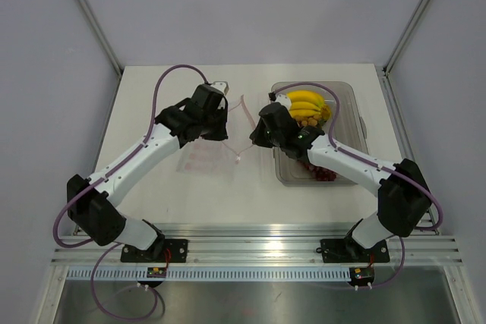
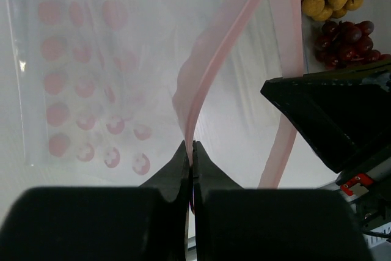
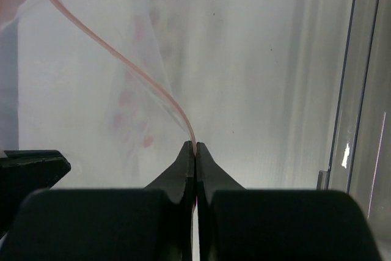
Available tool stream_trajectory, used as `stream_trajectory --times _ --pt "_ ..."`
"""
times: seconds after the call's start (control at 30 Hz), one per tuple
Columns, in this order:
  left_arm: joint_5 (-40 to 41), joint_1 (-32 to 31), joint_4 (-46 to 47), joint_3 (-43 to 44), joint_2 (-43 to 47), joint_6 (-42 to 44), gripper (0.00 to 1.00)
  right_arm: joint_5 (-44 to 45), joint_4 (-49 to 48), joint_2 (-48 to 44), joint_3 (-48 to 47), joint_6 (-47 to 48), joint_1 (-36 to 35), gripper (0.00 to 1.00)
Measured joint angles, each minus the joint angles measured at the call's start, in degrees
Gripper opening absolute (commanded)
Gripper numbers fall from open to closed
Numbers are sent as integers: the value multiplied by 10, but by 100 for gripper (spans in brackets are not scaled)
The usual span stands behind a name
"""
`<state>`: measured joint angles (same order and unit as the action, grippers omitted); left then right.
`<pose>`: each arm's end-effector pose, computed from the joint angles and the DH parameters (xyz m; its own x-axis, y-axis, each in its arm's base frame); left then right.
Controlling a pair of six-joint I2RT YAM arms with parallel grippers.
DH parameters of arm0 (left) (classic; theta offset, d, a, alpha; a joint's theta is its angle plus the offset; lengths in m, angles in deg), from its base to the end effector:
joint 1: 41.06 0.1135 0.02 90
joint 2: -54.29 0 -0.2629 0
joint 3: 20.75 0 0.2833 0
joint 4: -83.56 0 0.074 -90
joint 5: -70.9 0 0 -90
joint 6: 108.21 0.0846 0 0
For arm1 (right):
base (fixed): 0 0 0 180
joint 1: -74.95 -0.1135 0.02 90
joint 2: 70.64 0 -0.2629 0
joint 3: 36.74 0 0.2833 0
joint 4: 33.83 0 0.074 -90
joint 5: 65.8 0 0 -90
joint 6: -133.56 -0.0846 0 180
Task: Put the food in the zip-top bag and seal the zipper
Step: Open the zipper of the food storage bag at the center of the board.
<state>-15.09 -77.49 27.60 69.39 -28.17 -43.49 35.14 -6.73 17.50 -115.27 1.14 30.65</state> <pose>0.3026 -0.2160 0.2938 -0.7800 0.0462 -0.6240 0.2453 0.9400 -0.2370 0.3094 0.2795 0.2351 -0.7049 0.2375 -0.6683 -0.1372 0.8788 0.4570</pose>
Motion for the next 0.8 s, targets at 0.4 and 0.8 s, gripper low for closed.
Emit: stream_trajectory --times 0.4,0.8 --pt "20 0 -16 0 0 4 0 -5 -3 14 0 -1 1 0" --pt "18 0 21 -61 0 -7 0 -21 -13 72 -4 -3 1 0"
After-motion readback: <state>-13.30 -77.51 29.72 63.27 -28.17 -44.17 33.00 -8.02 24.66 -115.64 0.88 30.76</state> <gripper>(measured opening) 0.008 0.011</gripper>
